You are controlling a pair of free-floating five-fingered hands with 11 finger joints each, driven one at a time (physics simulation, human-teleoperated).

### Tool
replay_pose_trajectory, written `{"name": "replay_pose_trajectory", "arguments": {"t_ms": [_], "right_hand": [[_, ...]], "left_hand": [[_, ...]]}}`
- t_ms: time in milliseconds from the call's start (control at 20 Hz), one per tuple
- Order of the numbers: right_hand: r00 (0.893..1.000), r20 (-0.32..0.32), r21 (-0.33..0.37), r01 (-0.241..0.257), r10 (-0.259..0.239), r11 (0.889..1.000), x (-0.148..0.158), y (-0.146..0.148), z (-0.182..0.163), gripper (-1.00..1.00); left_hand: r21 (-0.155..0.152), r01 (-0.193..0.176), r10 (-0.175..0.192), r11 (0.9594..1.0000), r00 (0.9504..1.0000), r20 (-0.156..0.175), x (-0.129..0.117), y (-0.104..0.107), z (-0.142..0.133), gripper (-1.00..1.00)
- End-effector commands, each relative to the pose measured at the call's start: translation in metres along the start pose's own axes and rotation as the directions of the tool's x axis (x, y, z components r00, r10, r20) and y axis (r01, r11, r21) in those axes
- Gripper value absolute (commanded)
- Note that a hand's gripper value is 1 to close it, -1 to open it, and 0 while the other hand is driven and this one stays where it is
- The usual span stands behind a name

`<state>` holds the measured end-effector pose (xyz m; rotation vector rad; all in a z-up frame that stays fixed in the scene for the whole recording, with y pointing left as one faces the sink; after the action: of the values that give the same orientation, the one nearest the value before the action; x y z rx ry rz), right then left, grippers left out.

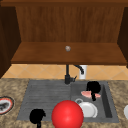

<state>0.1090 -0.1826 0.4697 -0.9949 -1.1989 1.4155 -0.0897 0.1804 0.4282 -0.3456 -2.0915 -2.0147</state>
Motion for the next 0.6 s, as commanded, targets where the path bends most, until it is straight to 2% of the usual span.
{"name": "replay_pose_trajectory", "arguments": {"t_ms": [0,550], "right_hand": [[0.999,0.042,-0.02,-0.011,0.011,1.0,-0.007,0.029,-0.015,1.0],[0.999,0.014,0.015,-0.041,0.041,0.999,-0.012,0.11,-0.106,1.0]], "left_hand": [[0.0,0.0,0.0,1.0,1.0,0.0,0.0,0.0,0.0,0.0],[0.0,0.0,0.0,1.0,1.0,0.0,0.0,0.0,0.0,0.0]]}}
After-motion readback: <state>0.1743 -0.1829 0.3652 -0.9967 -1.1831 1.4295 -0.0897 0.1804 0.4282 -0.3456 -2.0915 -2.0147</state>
